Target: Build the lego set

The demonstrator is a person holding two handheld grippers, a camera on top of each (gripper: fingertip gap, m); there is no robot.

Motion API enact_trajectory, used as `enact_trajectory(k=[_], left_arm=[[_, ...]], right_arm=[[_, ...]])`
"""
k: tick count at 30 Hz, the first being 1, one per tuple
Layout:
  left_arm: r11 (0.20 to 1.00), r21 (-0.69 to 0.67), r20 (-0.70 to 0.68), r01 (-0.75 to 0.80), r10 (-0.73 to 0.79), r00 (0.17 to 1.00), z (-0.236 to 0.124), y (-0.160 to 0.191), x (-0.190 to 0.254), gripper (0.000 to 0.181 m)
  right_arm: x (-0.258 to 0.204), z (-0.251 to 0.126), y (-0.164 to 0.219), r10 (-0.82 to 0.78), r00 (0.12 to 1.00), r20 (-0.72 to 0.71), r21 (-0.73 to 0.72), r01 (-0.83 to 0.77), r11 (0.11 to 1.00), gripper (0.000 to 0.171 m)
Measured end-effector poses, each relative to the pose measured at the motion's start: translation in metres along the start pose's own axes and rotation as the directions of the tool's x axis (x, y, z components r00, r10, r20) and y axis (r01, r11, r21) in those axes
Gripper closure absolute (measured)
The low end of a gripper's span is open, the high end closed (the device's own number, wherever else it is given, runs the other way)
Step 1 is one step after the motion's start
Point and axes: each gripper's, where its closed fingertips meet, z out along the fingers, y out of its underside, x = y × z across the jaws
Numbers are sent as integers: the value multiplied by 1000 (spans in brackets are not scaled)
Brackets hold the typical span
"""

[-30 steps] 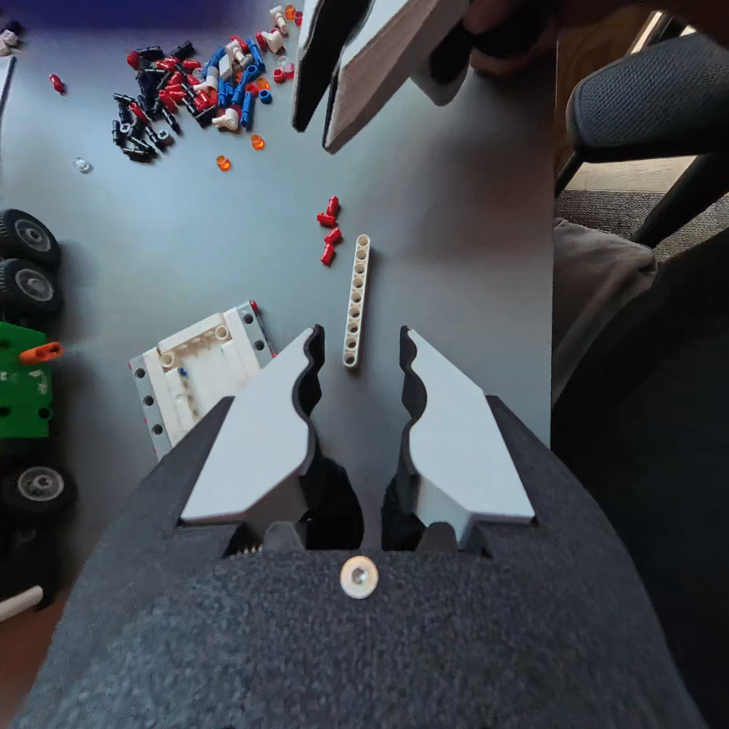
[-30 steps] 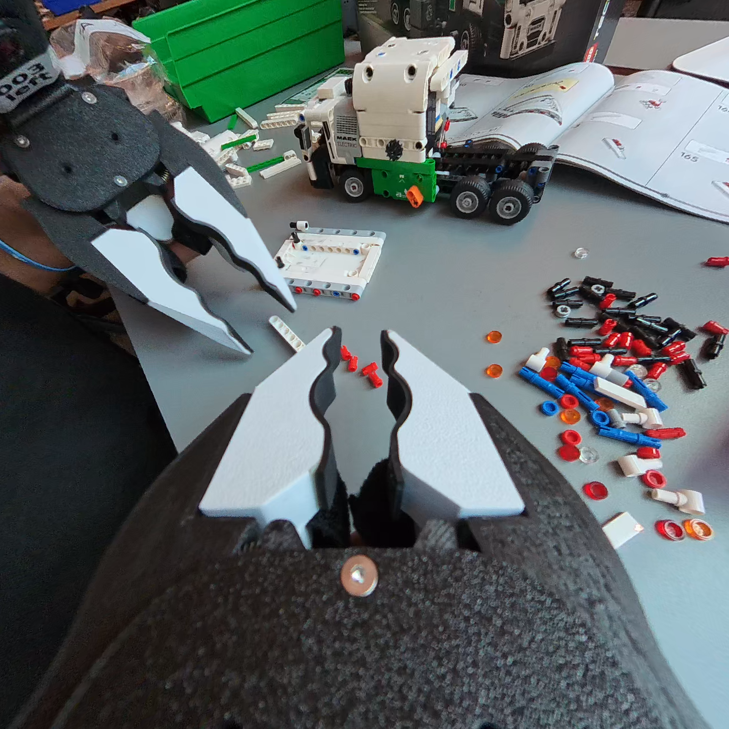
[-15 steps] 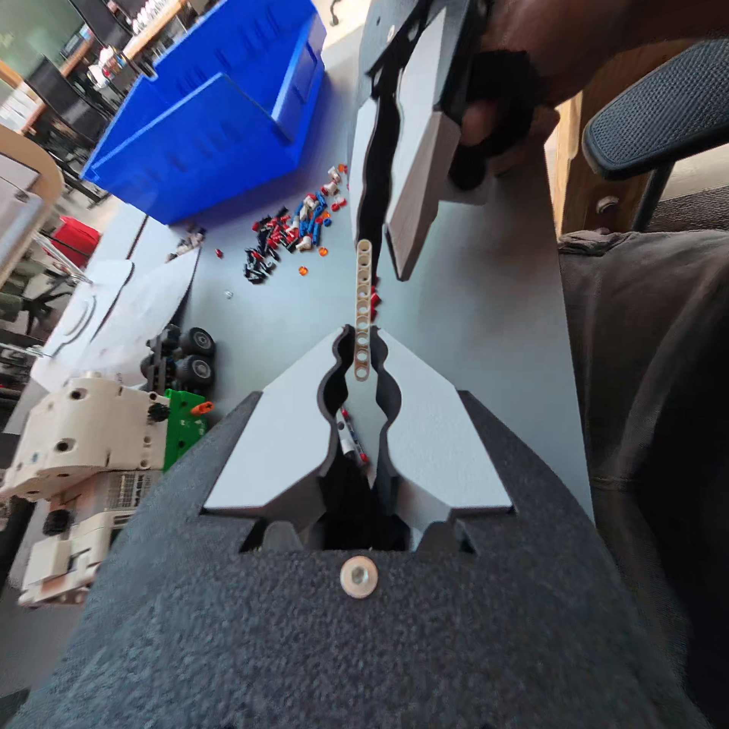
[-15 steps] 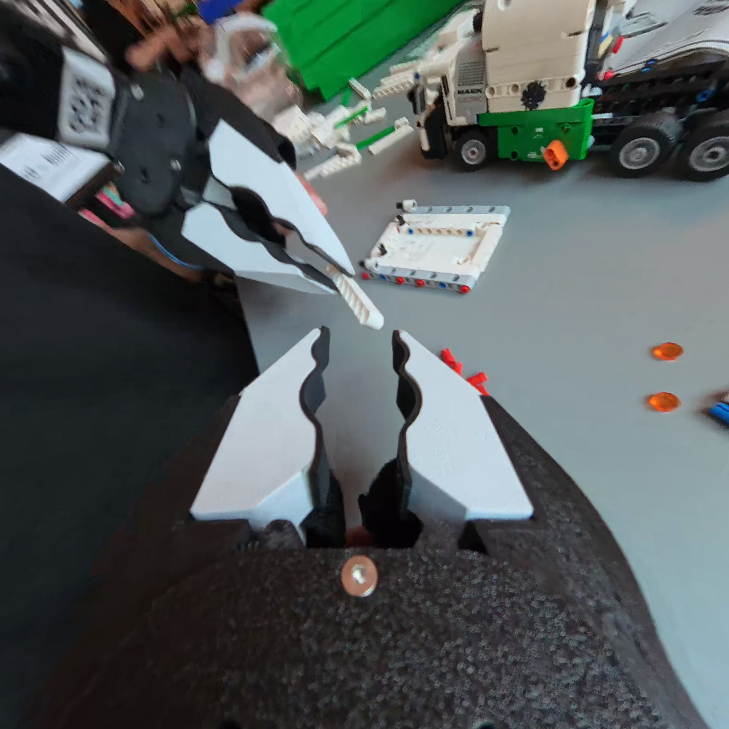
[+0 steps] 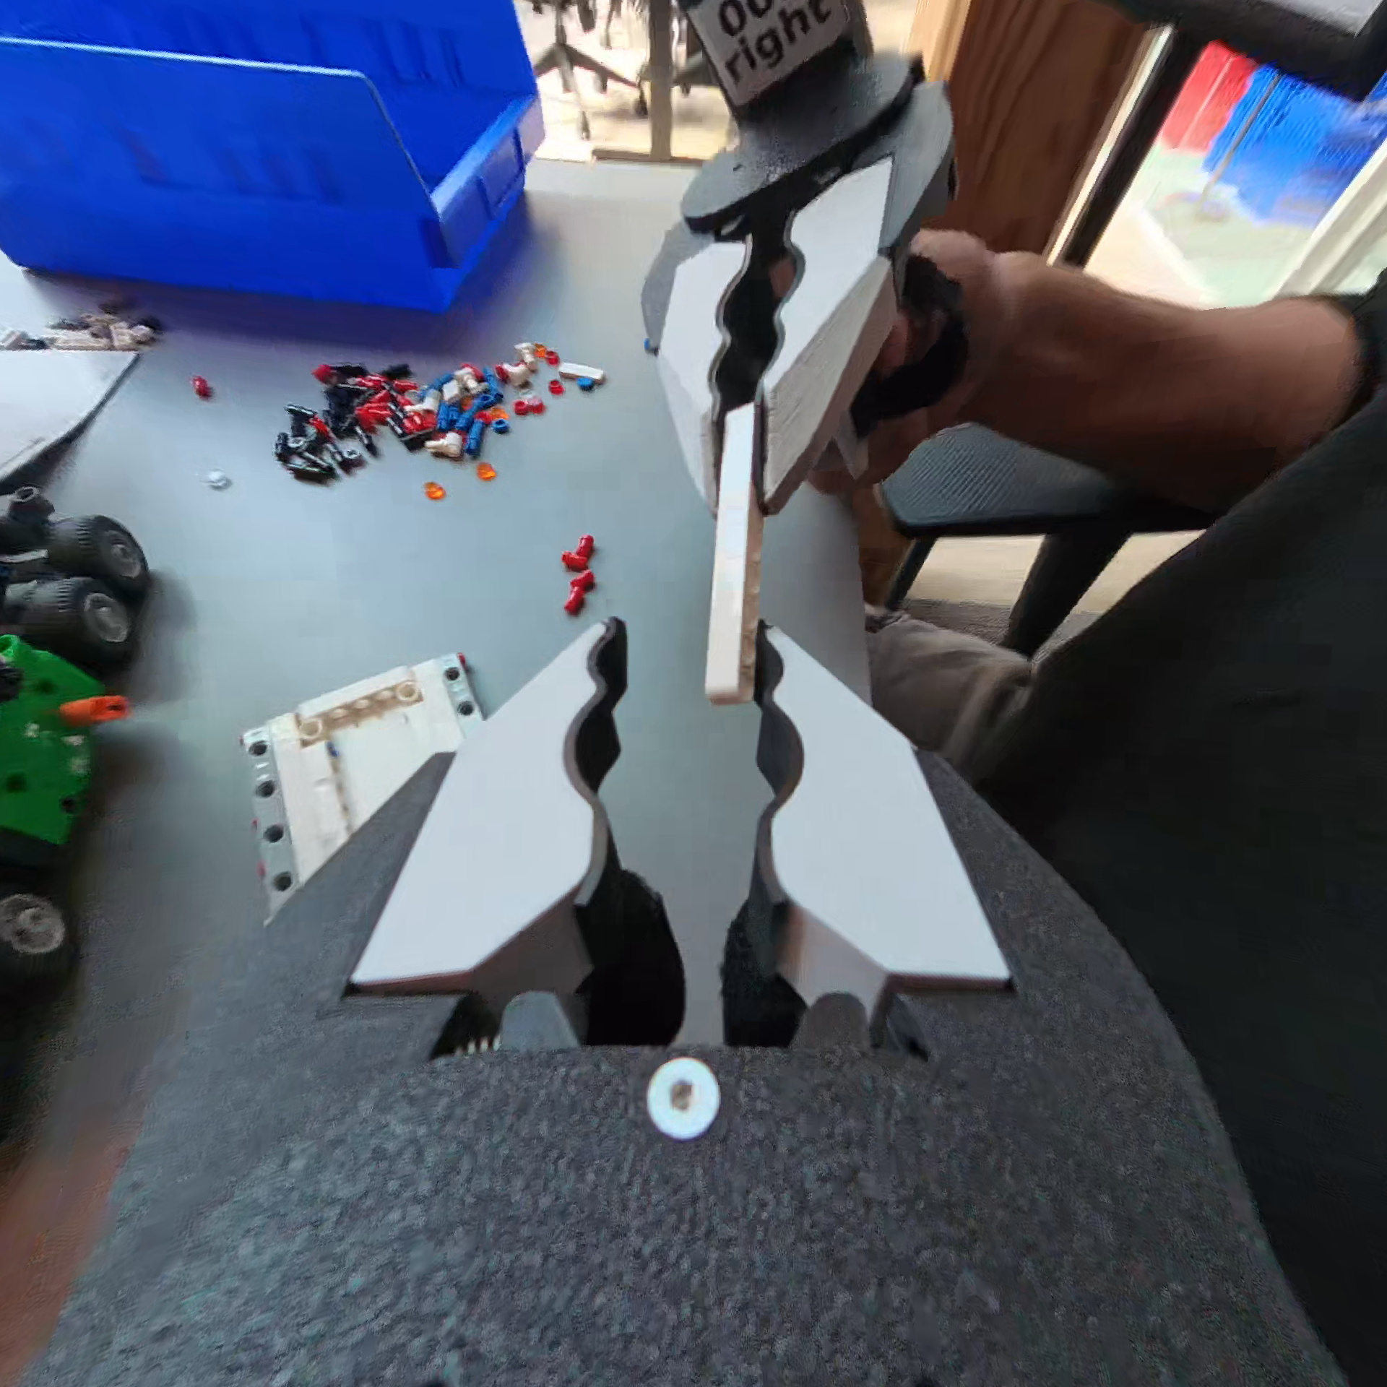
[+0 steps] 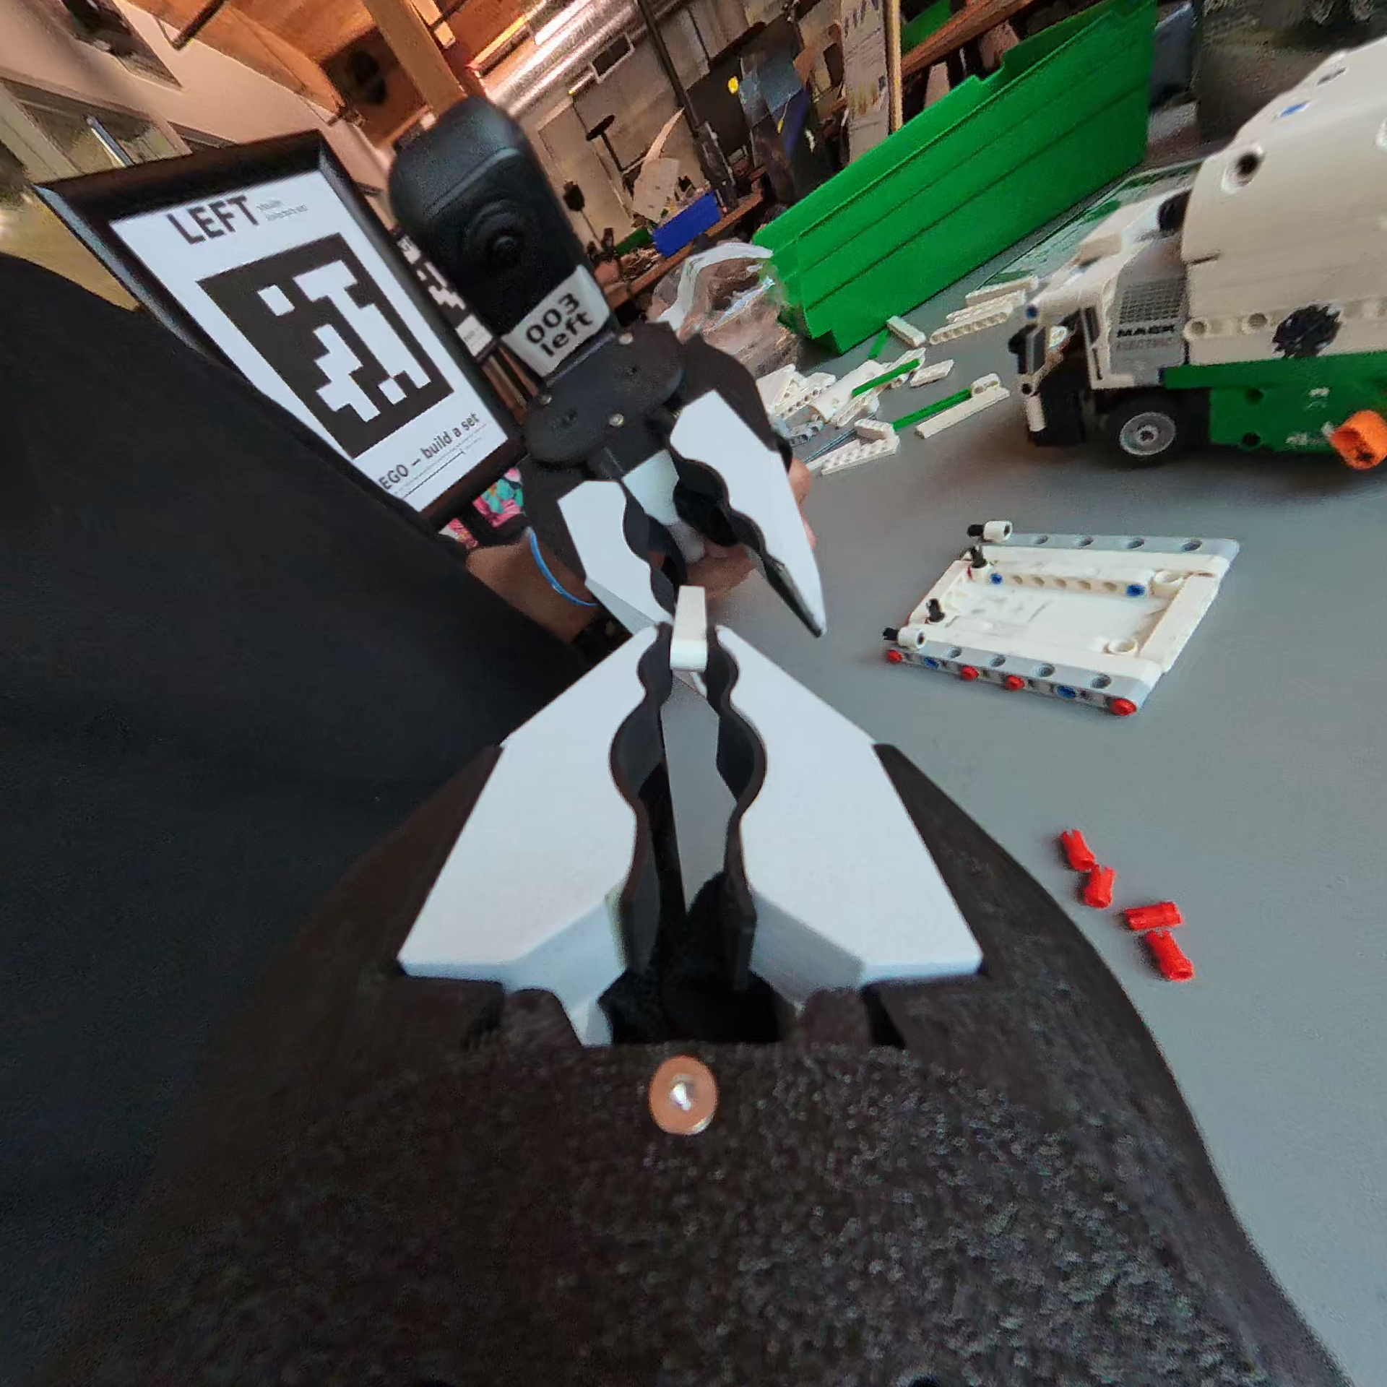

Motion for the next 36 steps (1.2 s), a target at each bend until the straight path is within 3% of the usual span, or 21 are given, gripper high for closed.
enact_trajectory(k=[1, 5, 9, 11, 16, 32, 36], left_arm=[[998, 45, -38, 47, -46, 998, -2, -5, 1, 150], [950, 217, -187, 225, -185, 965, -8, -28, 7, 169], [914, 257, -259, 313, -246, 934, -7, -34, 10, 175], [901, 267, -303, 343, -259, 917, -11, -36, 12, 175], [880, 274, -311, 389, -302, 901, -13, -33, 4, 175], [875, 222, -322, 430, -351, 879, -8, -27, 2, 175], [822, 295, -338, 487, -387, 858, -12, -37, -6, 175]], right_arm=[[1, 0, -2, -17, 1000, -20, 4, 17, 1000, 164], [1, 0, -5, -47, 998, -38, 28, 49, 998, 164], [2, -2, -10, -16, 1000, -14, 71, 17, 997, 164], [3, -4, -11, 0, 1000, 4, 87, 0, 996, 155], [8, -11, -16, -6, 1000, -14, 118, 7, 993, 149], [13, -13, -13, 40, 999, -4, 126, -39, 991, 165], [15, -12, -27, 73, 997, 2, 231, -71, 970, 165]])
